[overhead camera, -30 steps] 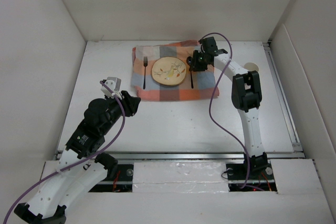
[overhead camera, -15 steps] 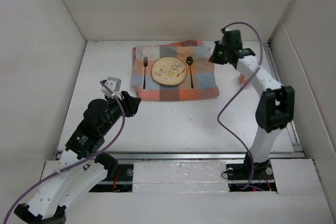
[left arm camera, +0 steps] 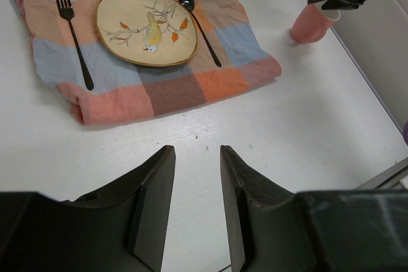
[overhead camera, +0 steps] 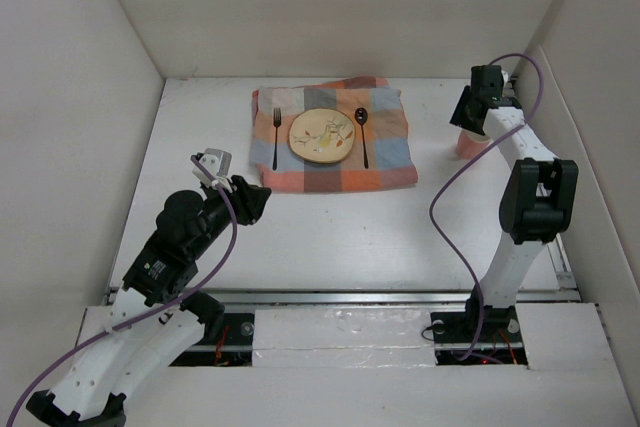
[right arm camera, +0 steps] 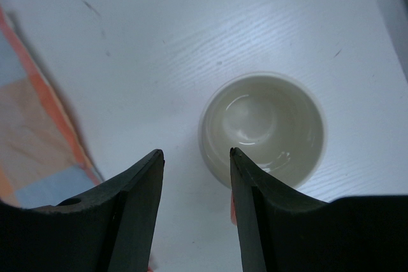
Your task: Set the dinner table for one person
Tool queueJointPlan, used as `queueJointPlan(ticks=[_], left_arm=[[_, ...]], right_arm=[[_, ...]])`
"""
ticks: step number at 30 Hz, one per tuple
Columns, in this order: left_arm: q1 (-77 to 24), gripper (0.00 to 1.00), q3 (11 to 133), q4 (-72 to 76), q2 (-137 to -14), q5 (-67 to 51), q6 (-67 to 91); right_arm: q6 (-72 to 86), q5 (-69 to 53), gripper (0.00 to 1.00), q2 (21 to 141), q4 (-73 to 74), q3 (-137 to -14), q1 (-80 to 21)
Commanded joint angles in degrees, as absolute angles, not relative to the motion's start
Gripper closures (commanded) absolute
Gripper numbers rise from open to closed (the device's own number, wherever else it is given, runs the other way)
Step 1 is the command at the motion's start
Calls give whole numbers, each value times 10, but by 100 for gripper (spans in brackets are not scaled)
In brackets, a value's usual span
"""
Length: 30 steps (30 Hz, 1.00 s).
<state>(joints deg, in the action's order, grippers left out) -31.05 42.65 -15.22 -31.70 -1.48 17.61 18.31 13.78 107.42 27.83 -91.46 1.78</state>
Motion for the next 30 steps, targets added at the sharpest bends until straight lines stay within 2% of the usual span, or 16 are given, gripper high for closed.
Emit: queueJointPlan(ticks=[1,7,8,10,11,18,22,30], left_arm=[[-309,68,433,-123,-320,-22,169],[-309,68,433,-122,-326,-24,168],[-309,68,433,-123,-326,-24,168],[-309,68,432,-123,-328,-20,168],[-309,68,433,-124,-328,-18,168],[-309,68,435,-123,-344,-18,168],[-309,68,436,-125,-350,-17,167],[-309,68,437,-127,-351,-11,168]], right_arm=[[163,162,48,1091,298,-951,4],[161,186,51,1142,282,-965,10],[159,186,55,1163,285,-980,10],[156,187,90,1184,295,-998,10],[157,197,100,1187,301,-1006,10],[127,189,100,1114,229,-999,-38],[120,148,100,1195,287,-1161,-67],[89,143,100,1348,349,-1426,-138]])
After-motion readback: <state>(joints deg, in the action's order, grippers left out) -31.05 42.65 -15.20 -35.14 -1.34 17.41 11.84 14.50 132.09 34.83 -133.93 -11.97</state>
